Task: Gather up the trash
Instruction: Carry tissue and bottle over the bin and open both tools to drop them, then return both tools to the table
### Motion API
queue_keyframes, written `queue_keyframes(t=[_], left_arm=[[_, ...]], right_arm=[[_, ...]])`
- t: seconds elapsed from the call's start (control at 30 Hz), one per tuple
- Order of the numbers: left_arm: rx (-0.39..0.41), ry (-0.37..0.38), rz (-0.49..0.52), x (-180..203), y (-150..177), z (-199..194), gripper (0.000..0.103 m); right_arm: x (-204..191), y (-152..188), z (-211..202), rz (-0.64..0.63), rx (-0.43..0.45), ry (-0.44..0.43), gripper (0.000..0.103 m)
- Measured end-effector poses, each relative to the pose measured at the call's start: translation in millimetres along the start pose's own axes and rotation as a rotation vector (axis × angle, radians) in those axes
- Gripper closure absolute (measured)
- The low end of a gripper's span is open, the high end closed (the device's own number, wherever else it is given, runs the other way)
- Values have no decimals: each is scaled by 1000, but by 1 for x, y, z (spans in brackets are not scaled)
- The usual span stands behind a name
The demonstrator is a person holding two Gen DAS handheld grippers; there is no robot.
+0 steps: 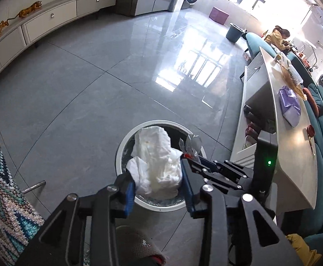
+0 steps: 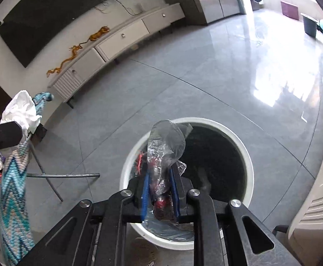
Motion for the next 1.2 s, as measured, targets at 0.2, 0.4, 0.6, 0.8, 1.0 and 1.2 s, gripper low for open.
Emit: queue_keyframes(t=[0.2,0.4,0.6,0.8,1.0,1.2], left_arm=[[-23,13,-62,-5,-2,23,52],[9,17,-54,-4,1,9,52],[133,-5,-45,-10,-9,-51,52],[269,-75,-51,-33,-8,-135,50],[418,-155,-76,-67,18,-231,40],[552,-244,-113,-119,67,-341,40]], right_arm=[[17,14,6,44,-24,48,65],[17,18,-10,52,-9,54,63],[-12,4,-33,-12,34,60,63],[-65,-19,-86,-109,142,28,58],[-123,-34,-148,-183,261,-23,56],[-185,-35,-200,-276,343,-88,52]])
Point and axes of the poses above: each gripper's, at about its wrist camera, not at the fingertips, and z roughly the way its jaws point, x to its right, y to its underside, the point moved 8 cm from there along z, roughly the way its jaws point, and after that the axes turned 6 degrees about x, right-handed, at the moved point
